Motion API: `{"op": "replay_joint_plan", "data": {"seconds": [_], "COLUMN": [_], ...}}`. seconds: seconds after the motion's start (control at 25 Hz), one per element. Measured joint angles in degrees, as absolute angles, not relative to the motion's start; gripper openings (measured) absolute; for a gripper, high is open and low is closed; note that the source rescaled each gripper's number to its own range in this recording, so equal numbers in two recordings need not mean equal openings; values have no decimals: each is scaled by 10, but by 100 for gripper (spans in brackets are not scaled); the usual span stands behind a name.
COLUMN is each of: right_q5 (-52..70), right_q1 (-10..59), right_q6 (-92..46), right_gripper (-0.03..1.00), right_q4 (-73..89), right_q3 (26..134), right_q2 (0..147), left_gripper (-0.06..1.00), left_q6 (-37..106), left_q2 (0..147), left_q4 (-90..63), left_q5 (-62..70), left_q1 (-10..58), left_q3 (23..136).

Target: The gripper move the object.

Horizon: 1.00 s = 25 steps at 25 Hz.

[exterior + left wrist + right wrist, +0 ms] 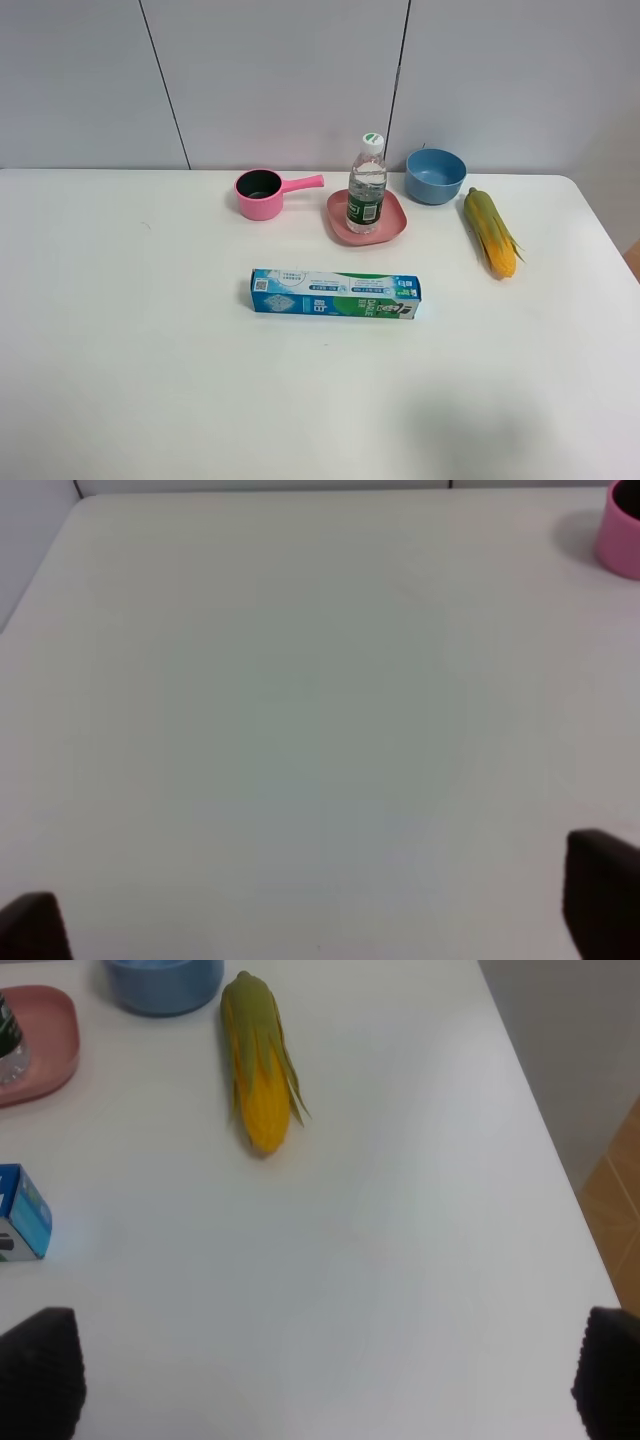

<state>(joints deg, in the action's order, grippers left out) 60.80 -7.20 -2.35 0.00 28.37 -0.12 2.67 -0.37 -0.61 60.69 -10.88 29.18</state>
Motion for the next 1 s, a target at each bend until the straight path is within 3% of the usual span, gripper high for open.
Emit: {"op": "replay_joint_plan", "data": {"seconds": [1.0], "right_q5": [608], "right_q1": [-72], "right_q6": [-24], "right_gripper": [100], "right_q4": [0], "right_q3": [284], "right_q2": [-1], "left_gripper": [100], "left_q6": [24], "left_q2": [-4], "left_q4": [-3], "left_q5": [606], "left_q1": [-98], "left_q3": [291]}}
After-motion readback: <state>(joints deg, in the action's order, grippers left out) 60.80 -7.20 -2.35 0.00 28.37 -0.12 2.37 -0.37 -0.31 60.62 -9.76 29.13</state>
